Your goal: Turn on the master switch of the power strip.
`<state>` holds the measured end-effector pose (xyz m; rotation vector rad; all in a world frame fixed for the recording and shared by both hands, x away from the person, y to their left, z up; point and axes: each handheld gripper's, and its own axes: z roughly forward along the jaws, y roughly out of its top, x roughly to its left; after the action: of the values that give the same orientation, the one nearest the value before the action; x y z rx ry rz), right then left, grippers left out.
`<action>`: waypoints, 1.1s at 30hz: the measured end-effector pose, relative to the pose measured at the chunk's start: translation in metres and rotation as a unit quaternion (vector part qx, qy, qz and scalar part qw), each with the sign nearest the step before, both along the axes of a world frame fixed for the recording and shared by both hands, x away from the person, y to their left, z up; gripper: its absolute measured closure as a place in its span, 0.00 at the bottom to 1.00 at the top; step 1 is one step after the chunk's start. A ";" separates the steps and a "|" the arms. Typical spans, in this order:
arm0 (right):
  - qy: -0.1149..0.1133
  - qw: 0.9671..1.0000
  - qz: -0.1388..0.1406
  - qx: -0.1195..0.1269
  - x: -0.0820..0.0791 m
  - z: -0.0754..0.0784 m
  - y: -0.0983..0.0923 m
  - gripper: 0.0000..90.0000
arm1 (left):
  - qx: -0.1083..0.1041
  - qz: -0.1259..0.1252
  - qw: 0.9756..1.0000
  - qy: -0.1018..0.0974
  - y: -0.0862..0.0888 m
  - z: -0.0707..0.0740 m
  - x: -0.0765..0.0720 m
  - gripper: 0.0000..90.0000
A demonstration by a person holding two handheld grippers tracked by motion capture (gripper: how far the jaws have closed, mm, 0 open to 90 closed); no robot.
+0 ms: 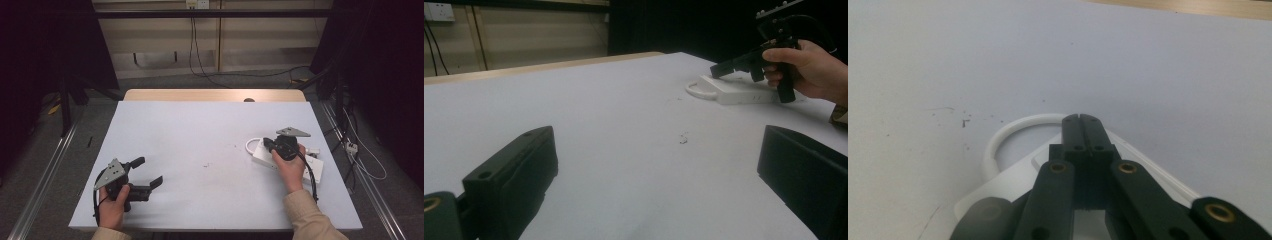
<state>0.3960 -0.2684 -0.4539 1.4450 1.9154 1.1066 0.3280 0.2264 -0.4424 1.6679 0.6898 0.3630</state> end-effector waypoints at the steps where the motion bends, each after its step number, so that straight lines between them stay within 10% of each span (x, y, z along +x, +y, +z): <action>1: 0.000 1.000 0.000 0.000 0.000 0.000 0.000 1.00 | 0.000 0.001 1.000 0.000 0.000 0.000 0.000 0.03; 33: -0.003 1.000 0.009 0.019 0.000 -0.001 -0.002 1.00 | 0.001 0.001 1.000 0.000 0.000 0.000 0.000 0.03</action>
<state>0.3956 -0.2708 -0.4544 1.4453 1.9170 1.1597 0.3275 0.2260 -0.4425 1.6684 0.6915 0.3648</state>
